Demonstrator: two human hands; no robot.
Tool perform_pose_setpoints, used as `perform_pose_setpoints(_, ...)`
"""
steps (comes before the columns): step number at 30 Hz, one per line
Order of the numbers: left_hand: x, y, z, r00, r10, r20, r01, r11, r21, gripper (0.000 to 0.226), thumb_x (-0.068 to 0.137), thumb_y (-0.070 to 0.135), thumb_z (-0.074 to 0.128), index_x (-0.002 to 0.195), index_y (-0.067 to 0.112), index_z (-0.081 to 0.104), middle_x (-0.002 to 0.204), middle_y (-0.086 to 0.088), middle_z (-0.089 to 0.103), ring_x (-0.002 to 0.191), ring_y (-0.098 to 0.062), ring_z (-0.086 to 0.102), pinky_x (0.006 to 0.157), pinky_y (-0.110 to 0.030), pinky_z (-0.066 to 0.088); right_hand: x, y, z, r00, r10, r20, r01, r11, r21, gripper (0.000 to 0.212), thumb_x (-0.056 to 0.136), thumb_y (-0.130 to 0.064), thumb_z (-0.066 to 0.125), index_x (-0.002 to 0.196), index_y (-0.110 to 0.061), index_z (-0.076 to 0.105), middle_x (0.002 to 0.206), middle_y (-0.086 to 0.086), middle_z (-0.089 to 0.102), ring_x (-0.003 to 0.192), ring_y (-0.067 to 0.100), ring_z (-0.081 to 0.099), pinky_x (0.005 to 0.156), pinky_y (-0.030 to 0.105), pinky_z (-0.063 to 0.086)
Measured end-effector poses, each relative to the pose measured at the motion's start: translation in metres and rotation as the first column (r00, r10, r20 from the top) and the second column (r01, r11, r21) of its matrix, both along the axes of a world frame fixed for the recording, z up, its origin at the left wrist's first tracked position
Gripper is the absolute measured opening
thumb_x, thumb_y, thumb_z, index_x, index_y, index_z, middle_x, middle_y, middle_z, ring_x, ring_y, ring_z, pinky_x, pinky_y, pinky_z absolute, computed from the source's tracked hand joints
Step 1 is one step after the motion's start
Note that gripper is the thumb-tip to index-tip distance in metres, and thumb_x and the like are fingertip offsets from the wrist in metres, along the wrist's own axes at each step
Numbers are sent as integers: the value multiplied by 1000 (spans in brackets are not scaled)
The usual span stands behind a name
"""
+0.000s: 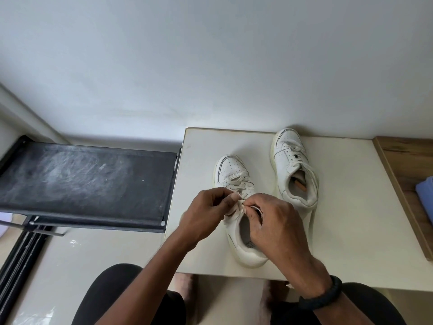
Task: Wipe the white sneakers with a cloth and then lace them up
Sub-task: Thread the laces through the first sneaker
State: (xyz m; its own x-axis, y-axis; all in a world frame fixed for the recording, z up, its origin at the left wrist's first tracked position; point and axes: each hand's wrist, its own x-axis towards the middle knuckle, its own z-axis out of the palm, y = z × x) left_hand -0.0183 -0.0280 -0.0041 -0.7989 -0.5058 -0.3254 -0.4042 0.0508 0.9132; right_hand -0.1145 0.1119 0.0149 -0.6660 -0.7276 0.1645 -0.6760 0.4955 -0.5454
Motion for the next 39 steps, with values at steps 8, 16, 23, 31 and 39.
perform_pose_setpoints(8, 0, 0, -2, 998, -15, 61, 24, 988, -152, 24, 83, 59, 61, 90, 39, 73, 88, 19, 74, 87, -7, 67, 88, -54, 54, -2, -1, -2, 985, 46, -168, -37, 998, 59, 16, 82, -11, 75, 82, -19, 62, 72, -5, 61, 66, 20, 58, 54, 36, 52)
perform_pose_setpoints(16, -1, 1, -3, 997, 67, -25, -71, 977, -202, 8, 92, 31, 72, 89, 36, 77, 84, 21, 75, 88, -4, 71, 82, -42, 57, -10, -4, -13, 988, 75, -135, -77, 997, -13, 19, 84, -21, 76, 97, -20, 64, 96, -5, 64, 86, 21, 60, 72, 44, 53)
perform_pose_setpoints(23, -5, 6, -7, 991, 108, -78, -128, 935, -330, 16, 92, 14, 71, 90, 27, 79, 80, 20, 72, 80, 4, 64, 71, -19, 49, -12, -4, -21, 998, 43, -55, -47, 996, -74, 7, 86, -24, 74, 92, -23, 71, 94, -9, 65, 87, 18, 58, 70, 37, 54)
perform_pose_setpoints(31, -9, 4, -11, 993, 74, -90, -98, 946, -308, 11, 99, 17, 63, 94, 18, 72, 87, 14, 70, 83, 4, 61, 72, -11, 42, -11, -6, -21, 999, 21, -34, -24, 997, -72, 13, 84, -22, 77, 83, -24, 64, 89, -10, 60, 85, 18, 55, 67, 36, 52)
perform_pose_setpoints(39, -1, -5, -8, 999, 27, -20, -24, 988, 155, 13, 96, 33, 69, 96, 22, 76, 87, 1, 75, 78, -9, 62, 77, -32, 51, -11, -6, -23, 999, 27, -45, -31, 996, -81, 13, 86, -22, 75, 83, -23, 62, 90, -9, 59, 86, 18, 55, 70, 37, 52)
